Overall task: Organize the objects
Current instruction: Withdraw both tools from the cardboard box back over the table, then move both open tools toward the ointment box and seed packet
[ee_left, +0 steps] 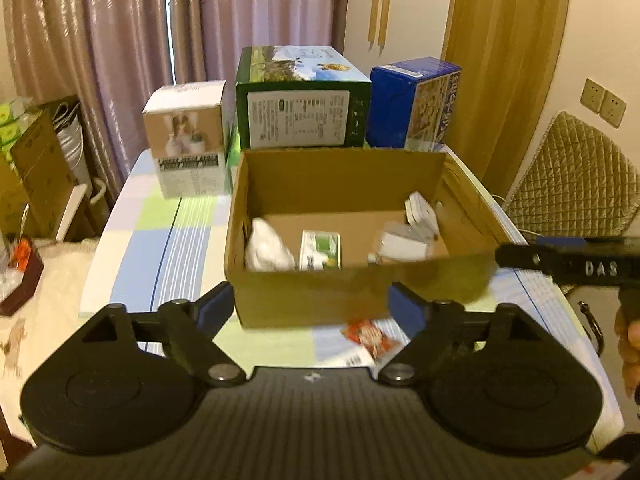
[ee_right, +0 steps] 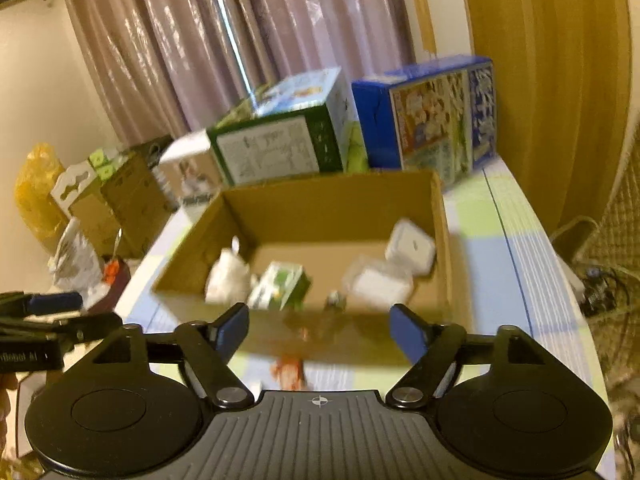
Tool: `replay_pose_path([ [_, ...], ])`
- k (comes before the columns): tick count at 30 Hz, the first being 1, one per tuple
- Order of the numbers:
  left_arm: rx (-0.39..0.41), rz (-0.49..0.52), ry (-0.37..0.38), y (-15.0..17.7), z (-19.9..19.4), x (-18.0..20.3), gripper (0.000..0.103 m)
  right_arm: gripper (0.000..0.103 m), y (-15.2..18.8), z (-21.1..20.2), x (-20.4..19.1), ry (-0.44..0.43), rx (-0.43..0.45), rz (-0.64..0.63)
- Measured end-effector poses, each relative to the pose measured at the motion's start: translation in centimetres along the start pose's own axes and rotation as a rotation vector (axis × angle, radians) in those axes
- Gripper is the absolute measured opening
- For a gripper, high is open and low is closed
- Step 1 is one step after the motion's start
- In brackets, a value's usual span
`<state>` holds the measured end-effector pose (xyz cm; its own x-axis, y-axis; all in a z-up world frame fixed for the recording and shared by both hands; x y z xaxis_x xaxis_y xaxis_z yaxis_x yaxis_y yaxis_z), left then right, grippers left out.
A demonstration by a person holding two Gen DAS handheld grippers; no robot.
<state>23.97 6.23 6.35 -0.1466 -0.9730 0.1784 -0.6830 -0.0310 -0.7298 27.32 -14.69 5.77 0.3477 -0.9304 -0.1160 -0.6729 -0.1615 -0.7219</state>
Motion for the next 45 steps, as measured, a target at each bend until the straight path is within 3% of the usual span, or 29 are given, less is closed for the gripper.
replay_pose_path([
  [5, 0.002, -0.044, 0.005, 3.3, -3.1, 1.1, 0.095, 0.094, 4.1, -3.8, -0.5, 0.0, -0.019, -0.015],
  [8, 0.012, -0.041, 0.003, 4.9, -4.9, 2.1, 0.102, 0.097, 6.4, -5.7, -0.8, 0.018, -0.01, -0.03],
  [19, 0.001, -0.012, -0.009, 9.5, -9.3, 4.8, 0.102, 0.101, 12.3, -11.3, -0.5, 0.038, -0.053, -0.021],
  [27, -0.024, -0.026, 0.004, 11.3, -10.0, 5.3, 0.102, 0.101, 14.0, -12.4, -0.2, 0.038, -0.064, -0.018],
  [45, -0.031, -0.02, 0.011, 11.7, -9.9, 5.6, 0.102, 0.101, 14.2, -12.7, -0.3, 0.027, -0.069, -0.008],
])
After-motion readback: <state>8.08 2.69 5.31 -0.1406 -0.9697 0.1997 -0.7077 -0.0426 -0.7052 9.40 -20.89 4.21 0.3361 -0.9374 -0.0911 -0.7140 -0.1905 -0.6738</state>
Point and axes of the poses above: each gripper's, at about its wrist camera, not at the fingertips, and z roughly the way its jaws point, x to its right, y to its underside, the point moved 3 cm from there along z, roughly the way its jaws point, and after that the axes turned 12 degrees about y, right-handed, at the moved point
